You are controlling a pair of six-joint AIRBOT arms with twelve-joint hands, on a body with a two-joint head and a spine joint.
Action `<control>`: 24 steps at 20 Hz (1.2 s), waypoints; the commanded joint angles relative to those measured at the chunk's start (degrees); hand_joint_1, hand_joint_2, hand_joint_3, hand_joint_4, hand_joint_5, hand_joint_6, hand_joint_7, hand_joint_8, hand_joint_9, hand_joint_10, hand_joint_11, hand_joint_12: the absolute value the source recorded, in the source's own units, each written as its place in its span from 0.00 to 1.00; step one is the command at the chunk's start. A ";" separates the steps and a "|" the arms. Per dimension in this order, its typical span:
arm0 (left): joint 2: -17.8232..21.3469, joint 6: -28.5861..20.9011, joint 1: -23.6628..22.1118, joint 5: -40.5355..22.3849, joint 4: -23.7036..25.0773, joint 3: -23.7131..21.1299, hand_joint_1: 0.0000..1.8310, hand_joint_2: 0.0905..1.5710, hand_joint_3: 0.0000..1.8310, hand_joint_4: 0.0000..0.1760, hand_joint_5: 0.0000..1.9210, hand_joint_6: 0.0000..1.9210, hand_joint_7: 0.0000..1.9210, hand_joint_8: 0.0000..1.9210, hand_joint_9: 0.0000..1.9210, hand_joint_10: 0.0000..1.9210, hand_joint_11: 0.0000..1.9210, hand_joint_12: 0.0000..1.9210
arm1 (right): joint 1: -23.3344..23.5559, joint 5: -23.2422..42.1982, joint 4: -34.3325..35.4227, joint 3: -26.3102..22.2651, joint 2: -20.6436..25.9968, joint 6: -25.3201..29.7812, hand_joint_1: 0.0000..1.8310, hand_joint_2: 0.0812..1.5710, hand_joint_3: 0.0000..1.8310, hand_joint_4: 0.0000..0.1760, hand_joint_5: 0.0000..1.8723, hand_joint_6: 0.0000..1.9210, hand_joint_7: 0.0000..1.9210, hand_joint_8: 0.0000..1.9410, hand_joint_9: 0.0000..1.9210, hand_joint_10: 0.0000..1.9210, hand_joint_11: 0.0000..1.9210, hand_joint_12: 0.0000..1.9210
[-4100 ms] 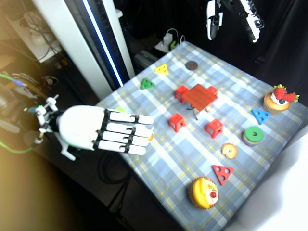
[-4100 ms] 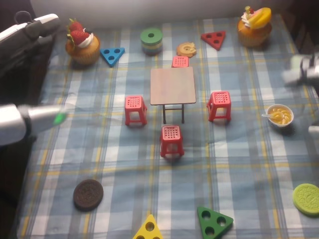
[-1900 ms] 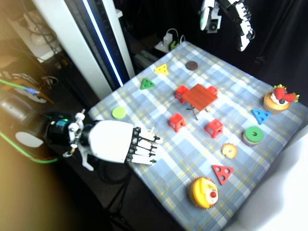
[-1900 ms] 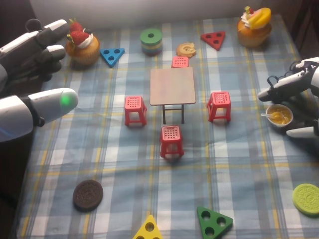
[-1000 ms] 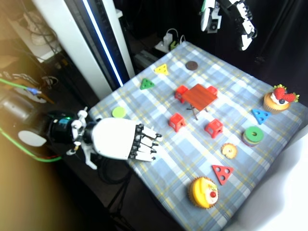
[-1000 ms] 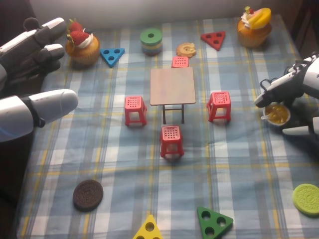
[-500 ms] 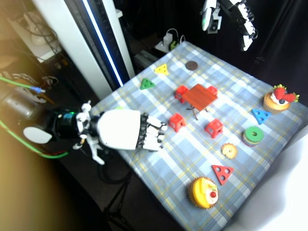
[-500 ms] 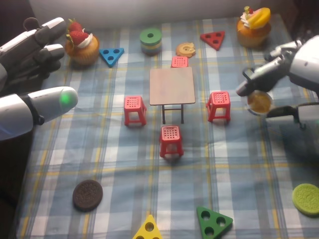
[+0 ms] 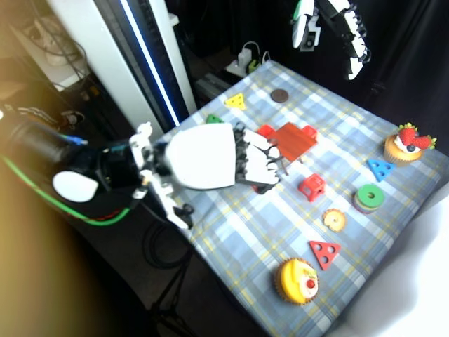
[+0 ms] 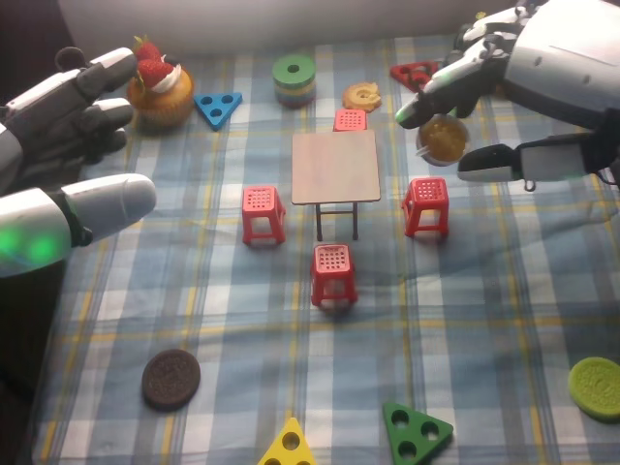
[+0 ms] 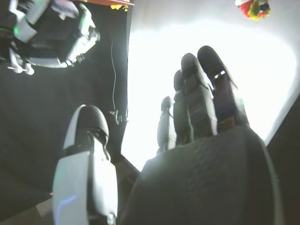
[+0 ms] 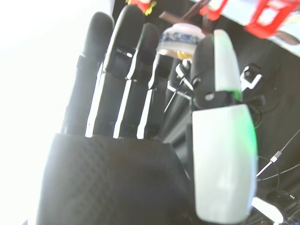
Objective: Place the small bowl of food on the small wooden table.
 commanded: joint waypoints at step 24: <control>-0.86 -2.82 -0.86 -5.55 0.74 1.40 0.27 0.70 0.00 0.62 0.18 0.00 0.14 0.00 0.17 0.00 0.00 0.31 | 8.43 0.71 -5.71 3.11 -8.90 1.91 0.68 0.66 0.00 0.18 0.55 0.47 0.59 0.40 0.54 0.33 0.38 0.71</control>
